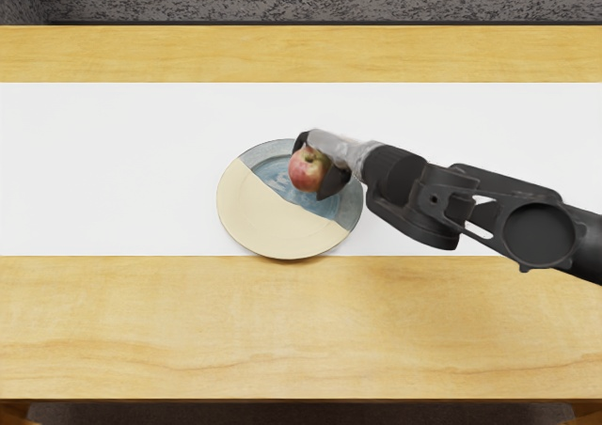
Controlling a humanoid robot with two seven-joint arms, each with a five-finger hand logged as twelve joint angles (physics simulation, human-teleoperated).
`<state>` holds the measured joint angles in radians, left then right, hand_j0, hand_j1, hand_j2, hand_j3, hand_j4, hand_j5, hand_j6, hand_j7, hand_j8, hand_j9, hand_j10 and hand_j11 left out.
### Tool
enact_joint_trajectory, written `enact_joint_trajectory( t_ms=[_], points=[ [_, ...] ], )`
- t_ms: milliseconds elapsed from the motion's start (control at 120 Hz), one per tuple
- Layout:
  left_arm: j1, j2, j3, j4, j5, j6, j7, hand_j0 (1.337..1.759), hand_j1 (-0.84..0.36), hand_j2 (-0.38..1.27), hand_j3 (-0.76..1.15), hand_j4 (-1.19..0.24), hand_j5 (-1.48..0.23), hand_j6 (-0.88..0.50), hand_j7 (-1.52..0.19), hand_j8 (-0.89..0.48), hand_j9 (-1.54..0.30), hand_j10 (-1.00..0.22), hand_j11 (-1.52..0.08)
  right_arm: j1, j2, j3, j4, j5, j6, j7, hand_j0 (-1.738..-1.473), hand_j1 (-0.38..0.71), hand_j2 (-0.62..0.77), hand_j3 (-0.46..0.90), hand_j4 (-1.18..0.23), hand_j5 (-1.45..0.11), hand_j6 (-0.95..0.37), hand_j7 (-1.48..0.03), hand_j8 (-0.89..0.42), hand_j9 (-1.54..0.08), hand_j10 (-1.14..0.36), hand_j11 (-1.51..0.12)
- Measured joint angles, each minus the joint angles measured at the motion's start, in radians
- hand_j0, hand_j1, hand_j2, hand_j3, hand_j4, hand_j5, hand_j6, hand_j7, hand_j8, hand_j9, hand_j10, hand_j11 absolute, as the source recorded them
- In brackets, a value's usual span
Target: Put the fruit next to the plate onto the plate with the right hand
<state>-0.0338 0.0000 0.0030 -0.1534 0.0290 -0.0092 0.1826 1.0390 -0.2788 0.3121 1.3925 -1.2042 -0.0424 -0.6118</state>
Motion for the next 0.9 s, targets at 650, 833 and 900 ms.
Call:
enact_joint_trajectory(
  t_ms=[650,833,900],
  points=[
    [0.000,0.000,0.000,0.000,0.000,0.000,0.000,1.658,0.35,0.00,0.00,0.00,0.00,0.00,0.00,0.00,0.00,0.00,0.00,-0.153,-0.437,0.513,0.169,0.584,0.568,0.001,-1.656,-0.31,0.00,0.00,-0.02,-0.08,-0.02,-0.08,-0.02,-0.08,-0.05,-0.08],
    [0.000,0.000,0.000,-0.005,0.001,0.000,0.000,1.658,0.35,0.00,0.00,0.00,0.00,0.00,0.00,0.00,0.00,0.00,0.00,-0.187,-0.621,0.612,0.138,0.784,0.639,0.001,-1.657,-0.33,0.00,0.00,-0.01,-0.03,-0.01,-0.03,-0.01,-0.03,-0.02,-0.03],
    [-0.001,0.000,0.000,-0.006,0.001,0.000,0.000,1.658,0.35,0.00,0.00,0.00,0.00,0.00,0.00,0.00,0.00,0.00,0.00,-0.192,-0.642,0.617,0.134,0.813,0.646,0.001,-1.658,-0.34,0.00,0.00,-0.01,-0.02,-0.01,-0.02,-0.01,-0.02,-0.02,-0.02]
  ],
)
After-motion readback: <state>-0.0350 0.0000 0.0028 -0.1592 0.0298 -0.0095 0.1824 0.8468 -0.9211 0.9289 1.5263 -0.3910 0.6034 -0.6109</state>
